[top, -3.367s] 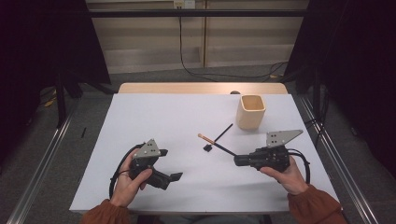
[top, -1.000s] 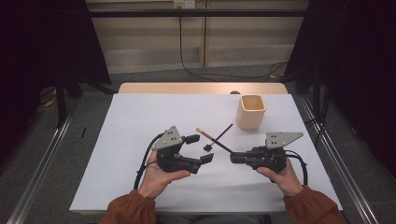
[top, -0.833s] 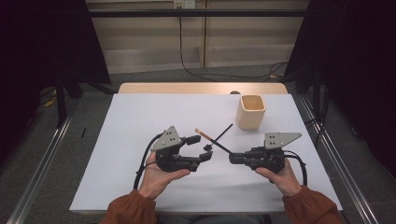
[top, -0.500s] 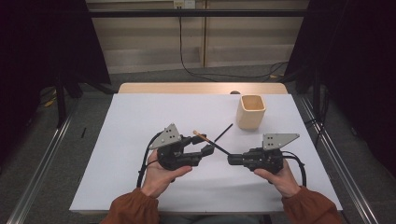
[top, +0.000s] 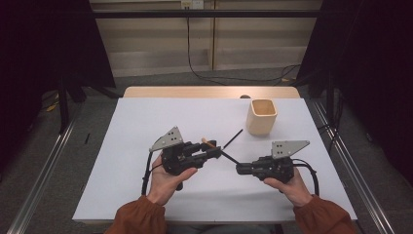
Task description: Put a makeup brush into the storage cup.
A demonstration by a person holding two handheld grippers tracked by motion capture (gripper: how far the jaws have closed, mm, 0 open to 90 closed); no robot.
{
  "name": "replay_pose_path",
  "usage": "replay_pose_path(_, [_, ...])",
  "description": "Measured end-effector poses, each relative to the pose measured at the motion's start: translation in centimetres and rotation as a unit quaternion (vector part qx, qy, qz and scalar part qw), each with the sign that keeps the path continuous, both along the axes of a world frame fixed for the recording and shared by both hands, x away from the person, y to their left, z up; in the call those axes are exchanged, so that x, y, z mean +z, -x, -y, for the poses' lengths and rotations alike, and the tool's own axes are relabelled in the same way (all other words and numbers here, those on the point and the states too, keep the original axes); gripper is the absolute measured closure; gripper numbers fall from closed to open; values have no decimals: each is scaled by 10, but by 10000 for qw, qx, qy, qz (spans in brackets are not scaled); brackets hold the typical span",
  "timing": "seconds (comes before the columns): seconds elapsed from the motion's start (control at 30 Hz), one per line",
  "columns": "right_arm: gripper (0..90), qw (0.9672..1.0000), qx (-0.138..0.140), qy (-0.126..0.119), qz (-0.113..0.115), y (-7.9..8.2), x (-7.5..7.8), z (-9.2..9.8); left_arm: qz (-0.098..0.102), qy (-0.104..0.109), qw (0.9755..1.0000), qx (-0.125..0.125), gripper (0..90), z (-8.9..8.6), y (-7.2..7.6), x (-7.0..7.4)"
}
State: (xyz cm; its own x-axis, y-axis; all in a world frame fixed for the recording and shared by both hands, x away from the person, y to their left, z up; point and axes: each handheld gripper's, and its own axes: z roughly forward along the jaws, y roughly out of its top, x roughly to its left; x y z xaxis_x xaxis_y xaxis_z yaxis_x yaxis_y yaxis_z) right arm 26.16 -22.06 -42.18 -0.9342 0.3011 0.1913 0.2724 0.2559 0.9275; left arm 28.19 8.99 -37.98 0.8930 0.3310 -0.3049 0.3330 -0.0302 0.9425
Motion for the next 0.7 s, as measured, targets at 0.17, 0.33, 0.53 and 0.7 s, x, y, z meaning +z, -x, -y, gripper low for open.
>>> replay_pose_path(0.17, [858, 10000, 25, 24, 5, 0, -1, -1, -218, 60, 9996, -164, 757, -2, -1, 1])
replay_pose_path(0.33, [852, 10000, 43, 41, -45, -1, -3, -1, -300, 86, 9991, -300, 791, -1, -1, 3])
replay_pose_path(0.53, [836, 10000, 26, 82, -50, -2, -4, -2, -284, 125, 9985, -443, 829, 2, 4, 9])
replay_pose_path(0.7, [827, 9998, 64, 124, -108, -2, -4, -3, -222, 98, 9984, -518, 842, 6, 6, 12])
